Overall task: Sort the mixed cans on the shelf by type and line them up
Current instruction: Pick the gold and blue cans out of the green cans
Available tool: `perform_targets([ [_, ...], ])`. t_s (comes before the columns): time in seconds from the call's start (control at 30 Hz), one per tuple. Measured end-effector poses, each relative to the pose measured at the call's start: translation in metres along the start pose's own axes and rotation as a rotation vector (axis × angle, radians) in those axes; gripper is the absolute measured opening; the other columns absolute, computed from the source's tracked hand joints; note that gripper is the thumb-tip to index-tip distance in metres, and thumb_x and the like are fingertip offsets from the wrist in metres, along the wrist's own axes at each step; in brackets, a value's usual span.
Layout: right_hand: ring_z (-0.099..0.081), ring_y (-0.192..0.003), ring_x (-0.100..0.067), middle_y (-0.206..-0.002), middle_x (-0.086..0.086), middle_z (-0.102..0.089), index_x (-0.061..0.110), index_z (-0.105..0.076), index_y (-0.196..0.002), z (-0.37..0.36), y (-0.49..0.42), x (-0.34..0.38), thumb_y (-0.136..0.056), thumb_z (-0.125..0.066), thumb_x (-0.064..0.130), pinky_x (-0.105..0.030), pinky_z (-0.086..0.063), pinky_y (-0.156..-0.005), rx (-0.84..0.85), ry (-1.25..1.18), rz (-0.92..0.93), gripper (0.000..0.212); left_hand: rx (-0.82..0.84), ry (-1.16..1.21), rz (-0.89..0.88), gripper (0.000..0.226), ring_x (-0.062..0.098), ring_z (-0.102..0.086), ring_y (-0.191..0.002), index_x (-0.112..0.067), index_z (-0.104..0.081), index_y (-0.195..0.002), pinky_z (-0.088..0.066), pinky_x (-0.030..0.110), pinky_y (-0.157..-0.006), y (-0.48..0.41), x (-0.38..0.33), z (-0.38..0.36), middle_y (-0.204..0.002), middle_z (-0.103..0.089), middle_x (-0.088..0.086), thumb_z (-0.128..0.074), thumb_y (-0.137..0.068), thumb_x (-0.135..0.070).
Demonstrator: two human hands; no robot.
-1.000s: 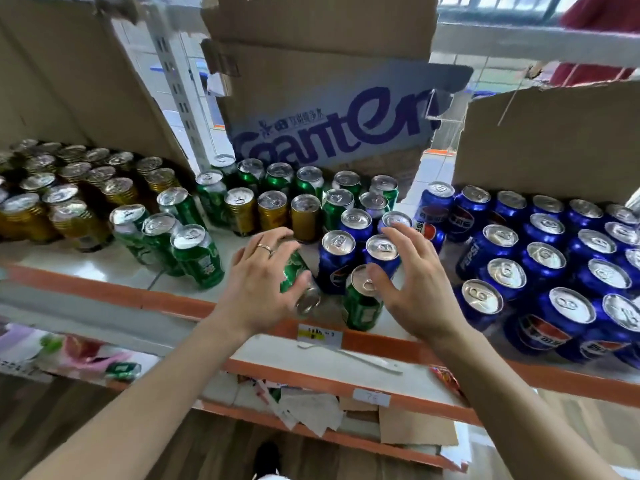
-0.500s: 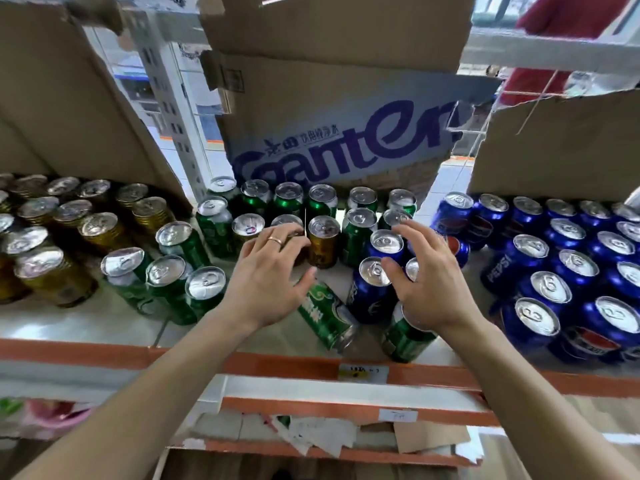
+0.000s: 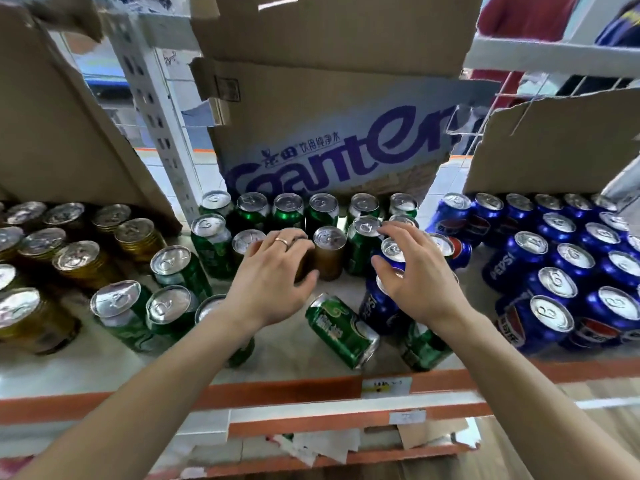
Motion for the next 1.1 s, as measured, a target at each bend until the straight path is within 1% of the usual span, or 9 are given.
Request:
perform_targets([
  [0.2, -0.046, -0.129, -0.02, -0.137, -0.001, -0.055, 0.01, -0.056, -0.134, 0.0, -0.019, 0.001, -0.091, -0.065, 0.022, -0.023, -0.03, -0.105, 0.006, 0.028, 0.033, 0.045, 0.105, -0.099, 0.107, 0.053, 0.021, -0.036, -0.134, -0.028, -0.047, -0.138, -0.03, 0.044, -0.109, -0.025, 0.023, -0.015, -0.145, -0.042, -0.003, -0.056, -0.09, -0.049],
  [0.37, -0.043, -0.131, -0.021, -0.139, 0.001, -0.053, 0.016, -0.053, -0.135, -0.007, -0.028, -0.014, -0.091, -0.061, 0.02, -0.041, -0.036, -0.108, 0.078, 0.092, -0.013, 0.045, 0.249, -0.142, 0.214, 0.059, 0.027, -0.033, -0.137, -0.032, -0.038, -0.142, -0.027, 0.049, -0.11, -0.032, 0.047, -0.04, -0.146, -0.042, 0.001, -0.057, -0.089, -0.052],
  [0.47, -0.04, -0.131, -0.024, -0.142, 0.002, -0.051, 0.021, -0.051, -0.137, -0.017, -0.027, -0.037, -0.093, -0.056, 0.031, -0.047, -0.034, -0.108, 0.188, 0.258, -0.129, 0.046, 0.233, -0.146, 0.214, 0.056, 0.027, -0.035, -0.136, -0.031, -0.038, -0.14, -0.029, 0.05, -0.109, -0.033, 0.048, -0.043, -0.144, -0.044, 0.001, -0.056, -0.091, -0.05],
  [0.7, -0.05, -0.123, -0.026, -0.128, -0.001, -0.062, 0.027, -0.055, -0.133, -0.01, -0.043, -0.045, -0.088, -0.064, 0.045, -0.042, -0.034, -0.094, 0.374, 0.399, -0.199, 0.049, 0.194, -0.175, 0.211, 0.048, 0.028, -0.039, -0.132, -0.027, -0.04, -0.136, -0.032, 0.05, -0.105, -0.036, 0.046, -0.037, -0.14, -0.048, 0.004, -0.057, -0.094, -0.044],
  [0.83, -0.057, -0.114, -0.029, -0.123, -0.007, -0.064, 0.016, -0.06, -0.127, -0.012, -0.052, -0.041, -0.079, -0.075, 0.043, -0.041, -0.048, -0.093, 0.489, 0.417, -0.212, 0.057, 0.207, -0.176, 0.206, 0.047, 0.029, -0.04, -0.131, -0.024, -0.04, -0.134, -0.031, 0.051, -0.105, -0.037, 0.045, -0.039, -0.139, -0.049, 0.005, -0.056, -0.095, -0.045],
  [0.93, -0.054, -0.109, -0.03, -0.116, -0.012, -0.059, 0.004, -0.06, -0.114, -0.019, -0.053, -0.03, -0.081, -0.074, 0.029, -0.033, -0.047, -0.083, 0.54, 0.472, -0.184, 0.043, 0.208, -0.158, 0.213, 0.044, 0.029, -0.041, -0.129, -0.023, -0.041, -0.131, -0.031, 0.051, -0.104, -0.039, 0.047, -0.039, -0.136, -0.051, 0.006, -0.056, -0.096, -0.044],
  [1.0, -0.048, -0.109, -0.031, -0.11, -0.015, -0.05, 0.005, -0.055, -0.101, -0.02, -0.05, -0.025, -0.083, -0.069, 0.02, -0.031, -0.04, -0.075, 0.573, 0.492, -0.207, 0.026, 0.22, -0.17, 0.208, 0.044, 0.03, -0.041, -0.13, -0.023, -0.04, -0.131, -0.031, 0.052, -0.104, -0.04, 0.046, -0.039, -0.136, -0.05, 0.006, -0.056, -0.096, -0.044],
  [1.03, -0.047, -0.104, -0.03, -0.105, -0.015, -0.047, 0.007, -0.052, -0.089, -0.021, -0.048, -0.023, -0.083, -0.067, 0.015, -0.029, -0.038, -0.07, 0.578, 0.492, -0.223, 0.018, 0.227, -0.182, 0.206, 0.044, 0.03, -0.041, -0.13, -0.023, -0.04, -0.131, -0.031, 0.052, -0.104, -0.04, 0.045, -0.039, -0.136, -0.05, 0.007, -0.055, -0.096, -0.044],
  [1.1, -0.048, -0.081, -0.024, -0.09, -0.013, -0.05, 0.008, -0.044, -0.068, -0.02, -0.051, -0.021, -0.078, -0.063, 0.01, -0.026, -0.033, -0.053, 0.551, 0.474, -0.211, 0.022, 0.23, -0.198, 0.203, 0.043, 0.03, -0.042, -0.13, -0.023, -0.039, -0.131, -0.031, 0.053, -0.104, -0.039, 0.044, -0.039, -0.136, -0.051, 0.008, -0.055, -0.096, -0.044],
])
Point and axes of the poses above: each hand's wrist, its own y-axis away from the middle knuckle, its own z-axis out of the back of the hand, x = y × z, the point moved 9 cm from there along -y, towards the middle knuckle
